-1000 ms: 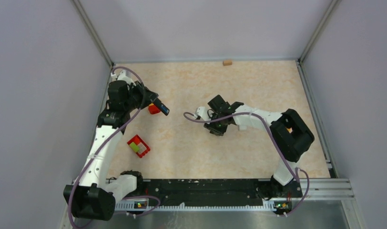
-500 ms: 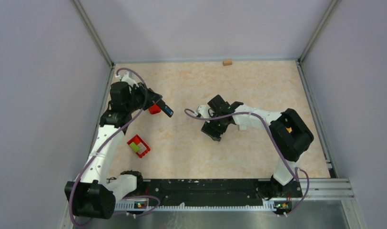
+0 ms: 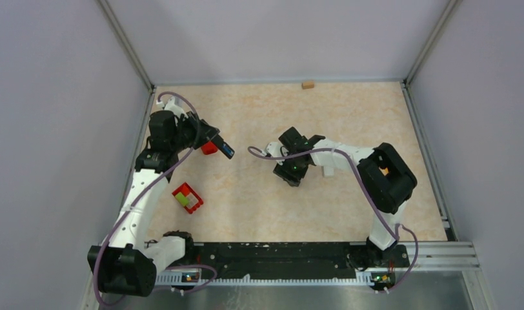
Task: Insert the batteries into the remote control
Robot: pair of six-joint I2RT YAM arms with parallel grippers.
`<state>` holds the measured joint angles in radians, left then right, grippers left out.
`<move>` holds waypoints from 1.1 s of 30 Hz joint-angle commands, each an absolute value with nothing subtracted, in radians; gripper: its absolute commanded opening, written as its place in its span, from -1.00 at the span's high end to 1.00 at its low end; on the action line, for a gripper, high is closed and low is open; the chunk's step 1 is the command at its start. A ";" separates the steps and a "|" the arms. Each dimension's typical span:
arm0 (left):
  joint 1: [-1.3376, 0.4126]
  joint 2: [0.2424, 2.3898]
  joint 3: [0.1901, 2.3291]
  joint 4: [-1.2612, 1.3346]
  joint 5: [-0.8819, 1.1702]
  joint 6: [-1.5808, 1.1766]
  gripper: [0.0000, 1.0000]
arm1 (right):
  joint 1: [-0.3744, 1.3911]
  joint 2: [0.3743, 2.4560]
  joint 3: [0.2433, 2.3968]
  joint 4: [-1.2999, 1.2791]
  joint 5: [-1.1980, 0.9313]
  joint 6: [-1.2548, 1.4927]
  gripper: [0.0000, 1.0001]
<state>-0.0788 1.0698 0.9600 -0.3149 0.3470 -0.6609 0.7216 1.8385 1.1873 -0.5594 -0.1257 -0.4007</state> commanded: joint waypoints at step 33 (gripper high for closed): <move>-0.342 1.149 0.720 0.224 0.332 -0.744 1.00 | 0.833 1.364 1.066 -0.210 -0.263 -0.059 0.19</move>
